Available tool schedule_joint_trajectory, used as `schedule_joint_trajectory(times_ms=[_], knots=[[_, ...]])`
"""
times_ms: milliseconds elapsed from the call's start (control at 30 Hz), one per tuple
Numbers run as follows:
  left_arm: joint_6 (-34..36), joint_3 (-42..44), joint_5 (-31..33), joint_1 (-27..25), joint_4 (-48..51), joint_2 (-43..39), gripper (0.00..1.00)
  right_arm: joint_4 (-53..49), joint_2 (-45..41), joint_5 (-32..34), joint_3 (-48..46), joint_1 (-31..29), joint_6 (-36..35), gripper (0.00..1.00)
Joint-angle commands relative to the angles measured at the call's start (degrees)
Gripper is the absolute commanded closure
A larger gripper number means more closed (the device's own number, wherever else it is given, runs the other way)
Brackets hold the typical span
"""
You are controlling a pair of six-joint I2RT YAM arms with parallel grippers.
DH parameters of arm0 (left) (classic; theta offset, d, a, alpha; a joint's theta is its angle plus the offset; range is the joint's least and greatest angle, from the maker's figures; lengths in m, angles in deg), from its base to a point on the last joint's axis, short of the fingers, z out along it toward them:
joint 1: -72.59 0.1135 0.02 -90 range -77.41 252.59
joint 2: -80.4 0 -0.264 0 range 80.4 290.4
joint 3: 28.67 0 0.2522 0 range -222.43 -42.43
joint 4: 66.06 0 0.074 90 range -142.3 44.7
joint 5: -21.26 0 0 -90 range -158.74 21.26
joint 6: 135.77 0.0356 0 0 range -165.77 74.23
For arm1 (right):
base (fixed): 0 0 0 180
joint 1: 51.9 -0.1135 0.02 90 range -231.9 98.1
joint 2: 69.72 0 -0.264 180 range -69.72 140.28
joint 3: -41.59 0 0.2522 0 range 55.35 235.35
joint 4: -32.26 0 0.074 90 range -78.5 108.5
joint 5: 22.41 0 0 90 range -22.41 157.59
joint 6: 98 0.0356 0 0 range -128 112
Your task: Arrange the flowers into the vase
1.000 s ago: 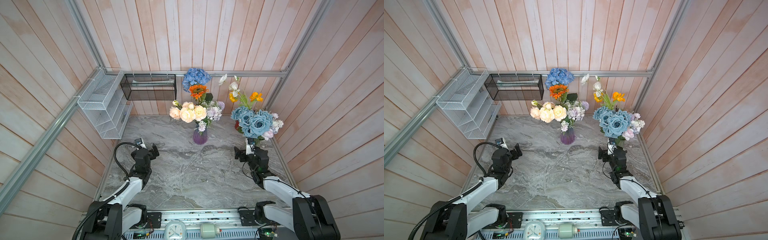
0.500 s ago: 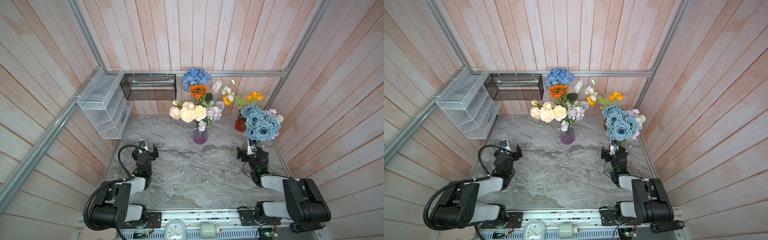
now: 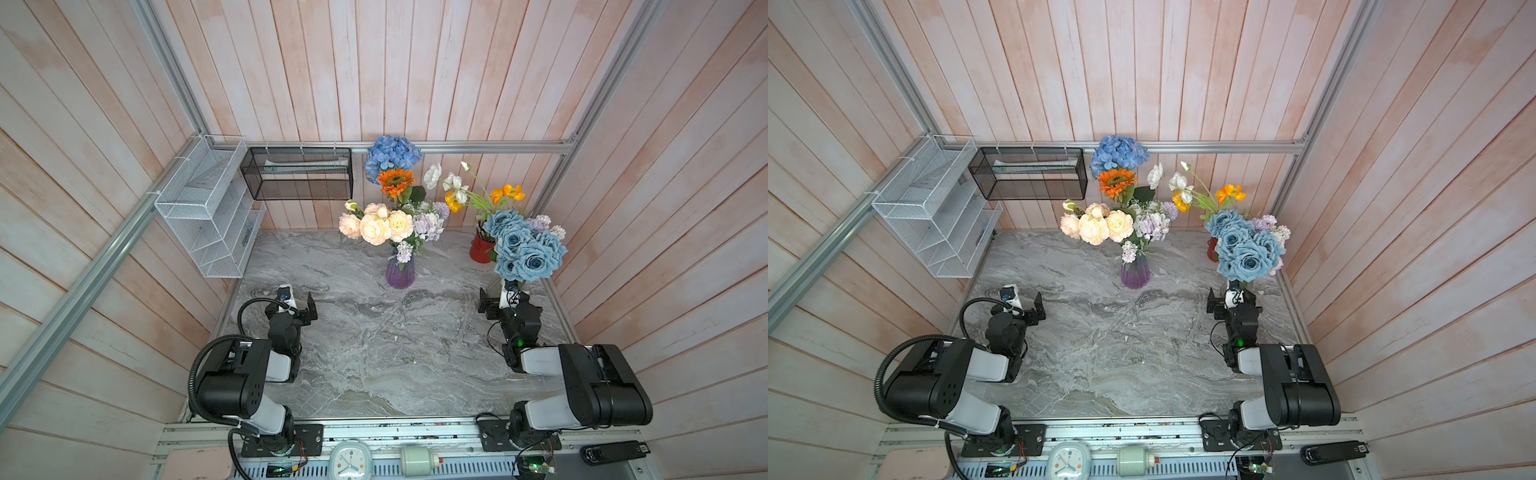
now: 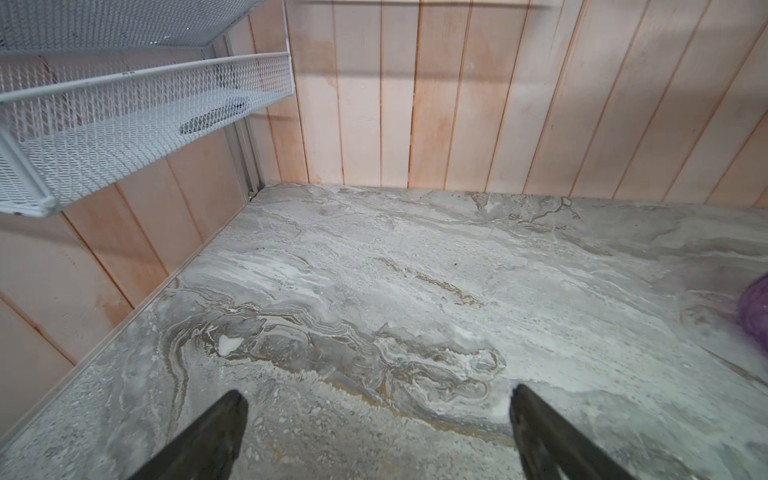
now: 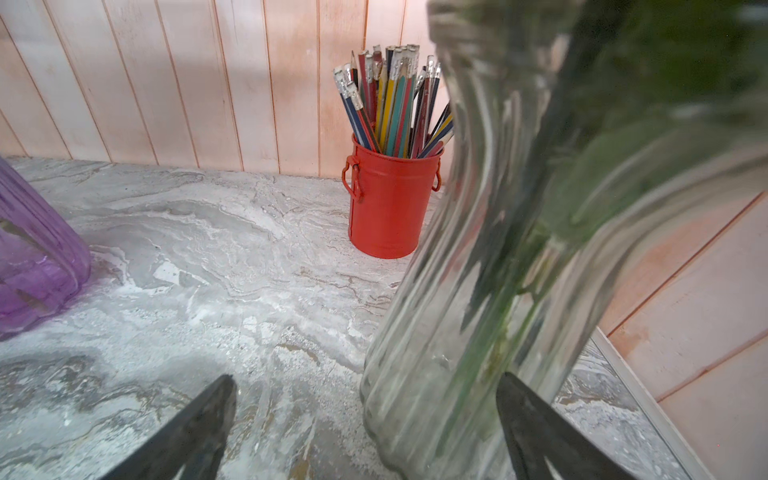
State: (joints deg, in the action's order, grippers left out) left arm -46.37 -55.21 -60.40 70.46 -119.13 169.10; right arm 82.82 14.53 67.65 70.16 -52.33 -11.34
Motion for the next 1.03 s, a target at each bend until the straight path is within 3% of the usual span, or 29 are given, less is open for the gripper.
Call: schedule_joint_trajectory(times_ms=[0, 167, 1000], knots=[[0.94, -2.21, -2.65, 0.55, -0.08, -0.27, 0.00, 9.30, 3.72, -1.58, -2.34, 2.17, 3.53, 0.02], [0.46, -3.02, -3.66, 1.25, 1.50, -0.12, 0.00, 2.81, 2.36, 0.17, -0.23, 2.75, 4.55, 0.02], [-0.63, -3.79, -5.70, 2.57, 3.14, -0.11, 0.00, 4.00, 2.68, 0.32, -0.49, 2.76, 4.53, 0.02]])
